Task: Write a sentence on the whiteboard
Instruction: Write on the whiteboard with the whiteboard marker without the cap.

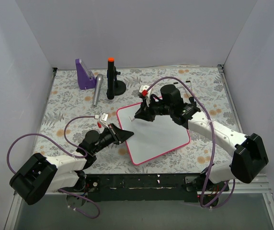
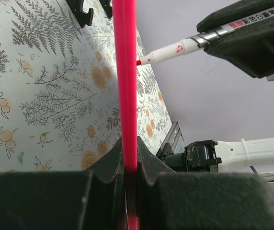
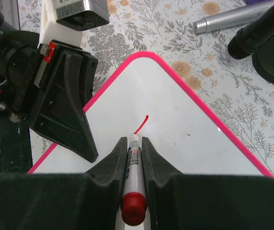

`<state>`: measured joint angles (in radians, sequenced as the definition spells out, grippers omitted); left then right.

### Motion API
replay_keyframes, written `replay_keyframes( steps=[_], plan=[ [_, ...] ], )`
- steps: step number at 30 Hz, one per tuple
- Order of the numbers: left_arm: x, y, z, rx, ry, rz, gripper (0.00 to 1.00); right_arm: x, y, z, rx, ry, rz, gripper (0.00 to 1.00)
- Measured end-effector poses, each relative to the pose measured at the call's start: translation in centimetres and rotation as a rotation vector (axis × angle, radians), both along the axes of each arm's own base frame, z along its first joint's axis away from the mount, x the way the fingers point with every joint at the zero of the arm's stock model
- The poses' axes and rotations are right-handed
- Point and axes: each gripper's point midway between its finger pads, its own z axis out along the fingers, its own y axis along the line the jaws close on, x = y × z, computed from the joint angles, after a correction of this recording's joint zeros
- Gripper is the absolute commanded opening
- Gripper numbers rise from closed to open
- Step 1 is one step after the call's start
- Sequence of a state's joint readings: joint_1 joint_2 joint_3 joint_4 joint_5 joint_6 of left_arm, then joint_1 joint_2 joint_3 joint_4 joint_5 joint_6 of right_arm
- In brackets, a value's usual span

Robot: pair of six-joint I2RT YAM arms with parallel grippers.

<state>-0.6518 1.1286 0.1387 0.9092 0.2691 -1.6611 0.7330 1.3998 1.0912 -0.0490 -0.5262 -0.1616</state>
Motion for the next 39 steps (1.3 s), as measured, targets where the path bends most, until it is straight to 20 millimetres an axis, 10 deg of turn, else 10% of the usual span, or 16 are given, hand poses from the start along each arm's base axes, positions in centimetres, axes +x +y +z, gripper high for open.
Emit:
replay_keyframes(
  steps=[20,39],
  plan=[
    [0.0,0.0,0.0,0.001,-0.004,0.000,0.00,-1.4,-0.9,-1.1,-0.007,0.018,0.016,0.01],
    [0.0,0.0,-0.1,-0.002,0.004,0.000,0.00,2.4,-1.4,0.1,0.000,0.000,-0.065,0.01]
  ],
)
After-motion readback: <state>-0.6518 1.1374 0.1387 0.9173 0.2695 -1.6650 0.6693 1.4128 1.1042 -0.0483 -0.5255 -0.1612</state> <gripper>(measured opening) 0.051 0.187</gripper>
